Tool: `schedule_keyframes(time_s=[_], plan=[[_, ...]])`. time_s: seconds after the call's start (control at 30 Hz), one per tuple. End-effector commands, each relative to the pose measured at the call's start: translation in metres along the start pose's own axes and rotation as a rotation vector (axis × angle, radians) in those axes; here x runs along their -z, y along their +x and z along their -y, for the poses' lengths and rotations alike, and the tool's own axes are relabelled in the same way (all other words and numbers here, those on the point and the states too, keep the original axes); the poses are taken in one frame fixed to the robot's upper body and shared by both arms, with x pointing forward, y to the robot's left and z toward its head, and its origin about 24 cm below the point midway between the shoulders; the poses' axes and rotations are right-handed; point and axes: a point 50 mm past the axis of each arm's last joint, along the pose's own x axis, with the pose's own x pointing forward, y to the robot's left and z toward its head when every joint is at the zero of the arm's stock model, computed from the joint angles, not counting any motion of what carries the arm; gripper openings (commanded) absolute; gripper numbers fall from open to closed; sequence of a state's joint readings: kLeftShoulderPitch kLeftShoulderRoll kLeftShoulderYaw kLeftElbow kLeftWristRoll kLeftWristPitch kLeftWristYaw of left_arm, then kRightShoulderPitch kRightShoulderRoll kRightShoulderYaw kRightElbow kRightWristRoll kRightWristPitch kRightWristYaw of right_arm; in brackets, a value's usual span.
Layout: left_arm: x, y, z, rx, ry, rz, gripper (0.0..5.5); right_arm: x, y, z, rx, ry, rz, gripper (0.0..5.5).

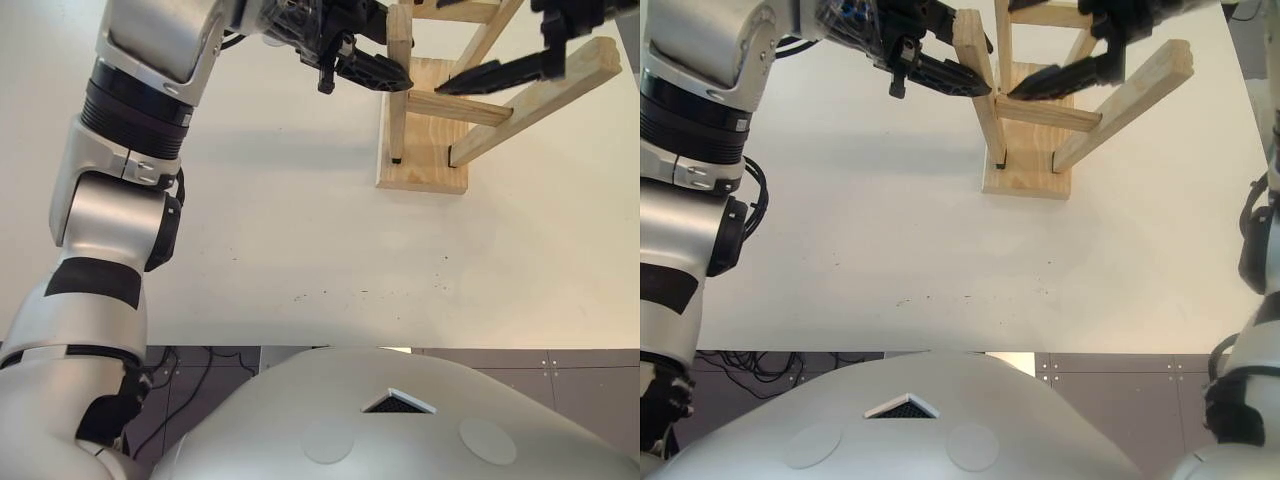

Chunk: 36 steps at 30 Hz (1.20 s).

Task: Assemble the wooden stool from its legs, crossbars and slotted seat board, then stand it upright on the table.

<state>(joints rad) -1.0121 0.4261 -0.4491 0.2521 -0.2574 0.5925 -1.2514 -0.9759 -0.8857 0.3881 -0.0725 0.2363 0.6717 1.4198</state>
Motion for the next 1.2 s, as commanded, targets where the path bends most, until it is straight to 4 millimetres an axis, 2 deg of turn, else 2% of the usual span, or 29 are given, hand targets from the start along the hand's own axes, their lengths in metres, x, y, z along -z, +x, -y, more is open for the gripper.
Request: schedule_keyframes(time_s=[0.03, 0.07, 0.27, 0.5, 0.8, 1.2], plan=[[0.063, 0.033, 0.02, 0.085, -0.205, -0.161, 2.01, 0.019, 0.007, -0.007, -0.011, 0.045, -0.066, 4.15], [0.062, 0.033, 0.02, 0.086, -0.204, -0.159, 2.01, 0.022, 0.011, -0.007, -0.003, 0.053, -0.072, 4.15], [0.06, 0.033, 0.019, 0.087, -0.201, -0.152, 2.01, 0.04, 0.024, -0.004, 0.056, 0.095, -0.107, 3.08], [0.059, 0.033, 0.018, 0.082, -0.199, -0.146, 2.01, 0.054, 0.037, -0.013, 0.01, 0.119, -0.134, 1.94], [0.059, 0.034, 0.018, 0.086, -0.195, -0.147, 2.01, 0.053, 0.039, -0.01, 0.03, 0.118, -0.126, 0.51], [0.057, 0.036, 0.019, 0.088, -0.189, -0.138, 2.01, 0.077, 0.056, -0.028, -0.065, 0.09, -0.257, 0.45]])
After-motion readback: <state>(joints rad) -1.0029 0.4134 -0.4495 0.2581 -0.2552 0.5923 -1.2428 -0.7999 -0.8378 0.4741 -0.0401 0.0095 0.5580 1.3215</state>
